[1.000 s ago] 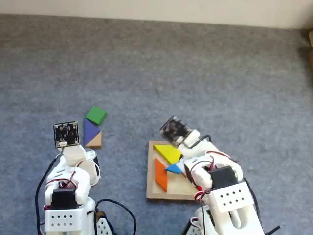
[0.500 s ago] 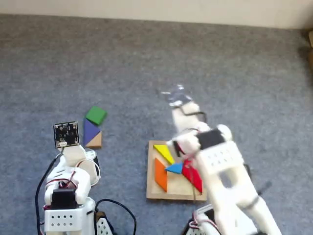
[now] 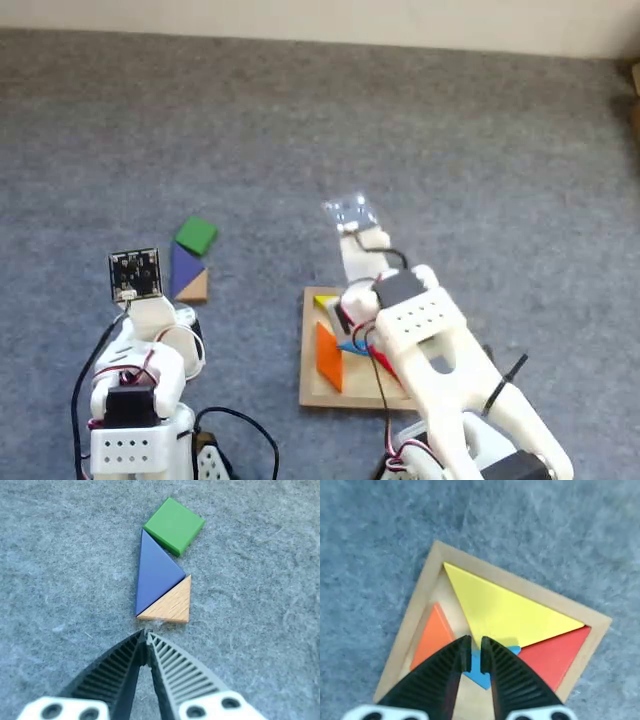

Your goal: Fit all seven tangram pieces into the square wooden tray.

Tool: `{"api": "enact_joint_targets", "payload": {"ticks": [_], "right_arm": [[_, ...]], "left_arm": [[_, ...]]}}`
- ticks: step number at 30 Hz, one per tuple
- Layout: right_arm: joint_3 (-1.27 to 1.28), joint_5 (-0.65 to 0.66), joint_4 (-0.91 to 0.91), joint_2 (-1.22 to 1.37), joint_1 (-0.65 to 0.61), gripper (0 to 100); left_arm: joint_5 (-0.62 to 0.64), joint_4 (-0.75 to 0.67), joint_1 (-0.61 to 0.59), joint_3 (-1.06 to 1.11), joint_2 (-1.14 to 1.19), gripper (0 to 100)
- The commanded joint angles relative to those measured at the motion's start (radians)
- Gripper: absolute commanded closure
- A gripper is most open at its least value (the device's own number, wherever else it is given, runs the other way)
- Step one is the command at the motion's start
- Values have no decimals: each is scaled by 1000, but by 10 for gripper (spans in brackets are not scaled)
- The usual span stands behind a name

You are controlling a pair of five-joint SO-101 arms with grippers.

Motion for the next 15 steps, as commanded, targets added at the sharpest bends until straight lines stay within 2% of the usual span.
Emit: {"api": "enact_joint_targets", "payload": {"ticks": [1, 6, 8, 12, 15], "right_arm": [[28, -12, -42, -24, -47, 958], [33, -5, -41, -24, -150, 958], [35, -2, -38, -24, -156, 958], [36, 112, 18, -22, -154, 958], [30, 121, 39, -31, -154, 958]], "left_arm": [[-6, 2, -13, 21, -2, 995], [-6, 2, -13, 21, -2, 995], [-6, 2, -13, 21, -2, 995], [-6, 2, -13, 21, -2, 995], [-6, 2, -13, 21, -2, 995]]}}
